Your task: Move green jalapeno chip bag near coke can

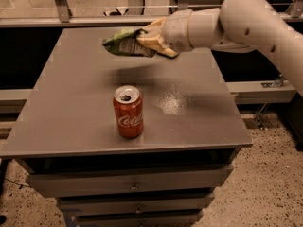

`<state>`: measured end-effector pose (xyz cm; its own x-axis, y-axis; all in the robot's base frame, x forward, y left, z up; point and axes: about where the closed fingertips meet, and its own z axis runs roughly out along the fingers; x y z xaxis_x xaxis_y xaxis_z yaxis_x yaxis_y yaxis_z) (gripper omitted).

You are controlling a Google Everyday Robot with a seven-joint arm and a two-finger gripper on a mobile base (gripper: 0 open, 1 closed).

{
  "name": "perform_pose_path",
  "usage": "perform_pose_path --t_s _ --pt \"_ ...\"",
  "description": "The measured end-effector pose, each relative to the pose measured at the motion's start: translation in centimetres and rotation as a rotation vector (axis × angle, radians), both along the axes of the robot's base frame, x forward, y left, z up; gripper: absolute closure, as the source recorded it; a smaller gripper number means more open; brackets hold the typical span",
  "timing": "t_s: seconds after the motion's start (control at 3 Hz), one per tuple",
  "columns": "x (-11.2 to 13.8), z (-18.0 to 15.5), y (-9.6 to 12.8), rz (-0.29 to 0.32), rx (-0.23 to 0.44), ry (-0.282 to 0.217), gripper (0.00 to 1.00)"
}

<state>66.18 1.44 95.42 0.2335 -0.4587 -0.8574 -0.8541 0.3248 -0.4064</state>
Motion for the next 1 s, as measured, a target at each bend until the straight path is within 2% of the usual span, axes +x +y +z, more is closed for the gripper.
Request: perform_pose_path --t_s 0.67,1.0 --pt "-6.8 -0.8 -9.2 -0.059 0.005 0.005 1.00" --pt "-10.1 -1.6 -12.2 -0.057 -0.010 0.021 1.00"
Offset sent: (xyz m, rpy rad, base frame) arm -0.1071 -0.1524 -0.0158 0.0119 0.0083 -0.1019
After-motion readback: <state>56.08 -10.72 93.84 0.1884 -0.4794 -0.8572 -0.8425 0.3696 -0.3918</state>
